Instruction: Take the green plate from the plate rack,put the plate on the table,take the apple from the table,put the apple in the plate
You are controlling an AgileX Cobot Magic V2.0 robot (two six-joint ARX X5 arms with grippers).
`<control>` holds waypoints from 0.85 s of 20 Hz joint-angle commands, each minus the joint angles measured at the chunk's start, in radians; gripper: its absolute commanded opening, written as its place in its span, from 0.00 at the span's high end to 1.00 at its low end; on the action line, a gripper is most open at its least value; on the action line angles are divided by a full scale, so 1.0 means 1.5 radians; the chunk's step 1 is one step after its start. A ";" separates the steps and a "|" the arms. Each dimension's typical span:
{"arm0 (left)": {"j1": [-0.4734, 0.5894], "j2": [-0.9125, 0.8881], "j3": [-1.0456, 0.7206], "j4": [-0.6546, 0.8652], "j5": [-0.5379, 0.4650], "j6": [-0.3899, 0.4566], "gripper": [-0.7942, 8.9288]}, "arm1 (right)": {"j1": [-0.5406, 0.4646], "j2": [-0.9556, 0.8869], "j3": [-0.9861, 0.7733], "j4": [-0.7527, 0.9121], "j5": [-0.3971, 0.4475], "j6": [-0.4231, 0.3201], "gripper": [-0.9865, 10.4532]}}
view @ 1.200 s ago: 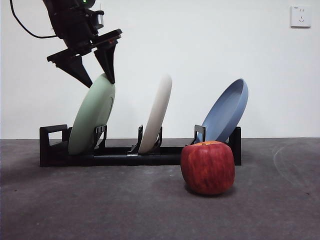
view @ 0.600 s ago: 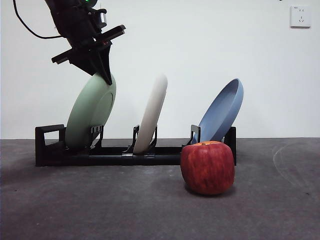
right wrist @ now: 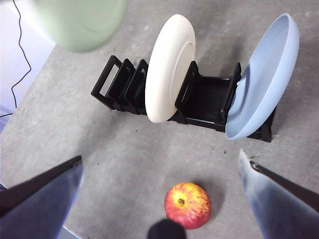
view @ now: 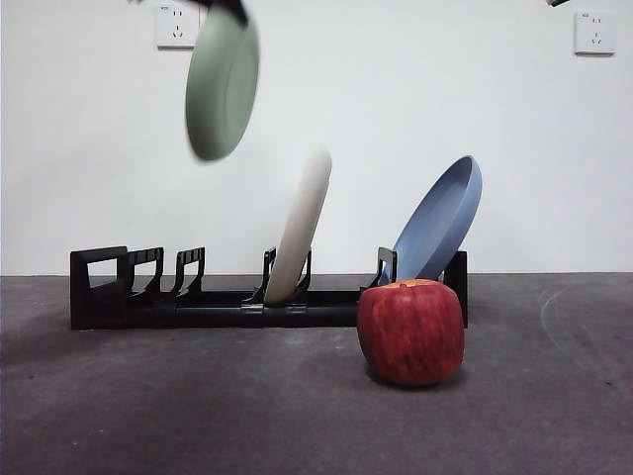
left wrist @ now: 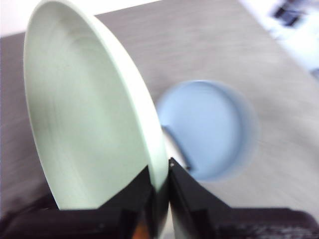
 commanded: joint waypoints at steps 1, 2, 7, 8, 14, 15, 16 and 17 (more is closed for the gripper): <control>-0.020 -0.009 0.093 -0.098 0.016 0.064 0.93 | 0.001 0.003 0.003 0.002 0.000 -0.005 0.42; -0.029 -0.010 0.120 -0.111 0.010 0.072 0.93 | 0.001 0.003 0.003 0.002 0.000 -0.005 0.42; -0.103 -0.131 0.123 -0.112 -0.057 0.073 0.93 | 0.001 0.003 0.003 0.002 0.000 -0.005 0.42; -0.124 -0.158 0.123 -0.112 -0.076 0.077 0.93 | 0.001 0.003 0.003 0.002 0.000 -0.005 0.42; -0.249 -0.357 0.010 -0.113 -0.170 0.078 0.93 | 0.001 0.003 0.003 0.001 0.000 -0.005 0.42; -0.268 -0.404 -0.044 -0.113 -0.187 0.068 0.93 | 0.001 0.003 0.003 -0.001 0.000 -0.005 0.42; -0.284 -0.454 -0.107 -0.113 -0.202 0.055 0.93 | 0.001 0.003 0.003 -0.003 0.000 -0.006 0.42; -0.298 -0.505 -0.176 -0.113 -0.213 0.039 0.93 | 0.001 0.003 0.003 -0.008 0.000 -0.008 0.42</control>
